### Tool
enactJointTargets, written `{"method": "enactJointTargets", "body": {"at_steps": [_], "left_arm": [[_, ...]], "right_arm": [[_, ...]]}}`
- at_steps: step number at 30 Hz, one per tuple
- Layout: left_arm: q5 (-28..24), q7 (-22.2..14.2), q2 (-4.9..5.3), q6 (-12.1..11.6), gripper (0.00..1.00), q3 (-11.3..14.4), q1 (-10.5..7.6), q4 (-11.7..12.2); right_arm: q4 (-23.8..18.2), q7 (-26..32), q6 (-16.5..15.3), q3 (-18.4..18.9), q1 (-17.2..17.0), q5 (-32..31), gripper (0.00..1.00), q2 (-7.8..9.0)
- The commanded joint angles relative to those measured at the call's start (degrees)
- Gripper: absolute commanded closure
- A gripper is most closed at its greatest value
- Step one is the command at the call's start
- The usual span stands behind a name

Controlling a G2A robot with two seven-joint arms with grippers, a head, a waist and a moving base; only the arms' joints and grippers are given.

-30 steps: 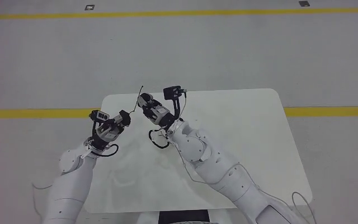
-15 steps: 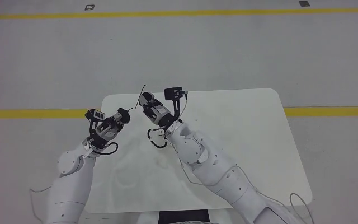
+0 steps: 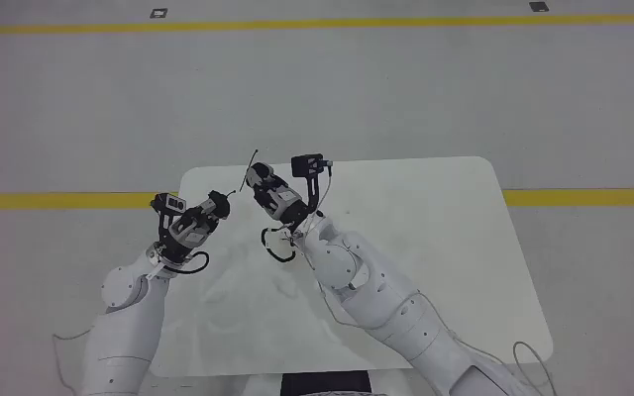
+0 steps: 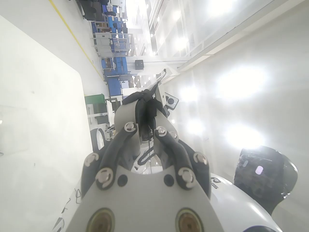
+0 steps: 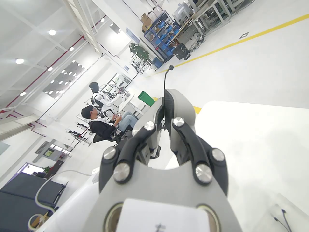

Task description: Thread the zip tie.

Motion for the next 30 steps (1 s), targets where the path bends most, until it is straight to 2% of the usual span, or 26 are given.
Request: {"method": "enactJointTargets", "body": {"at_steps": [1, 19, 22, 30], "left_arm": [[0.0, 0.0, 0.0, 0.0, 1.0, 0.0, 0.0, 0.0], [0.0, 0.0, 0.0, 0.0, 1.0, 0.0, 0.0, 0.0], [0.0, 0.0, 0.0, 0.0, 1.0, 0.0, 0.0, 0.0], [0.0, 0.0, 0.0, 0.0, 1.0, 0.0, 0.0, 0.0]], "right_arm": [[0.0, 0.0, 0.0, 0.0, 0.0, 0.0, 1.0, 0.0], [0.0, 0.0, 0.0, 0.0, 0.0, 0.0, 1.0, 0.0], [-0.4, -0.7, 1.2, 0.2, -0.5, -1.6, 1.0, 0.01], [0.5, -3.8, 1.0, -1.3, 0.0, -3.5, 1.0, -0.97]]}}
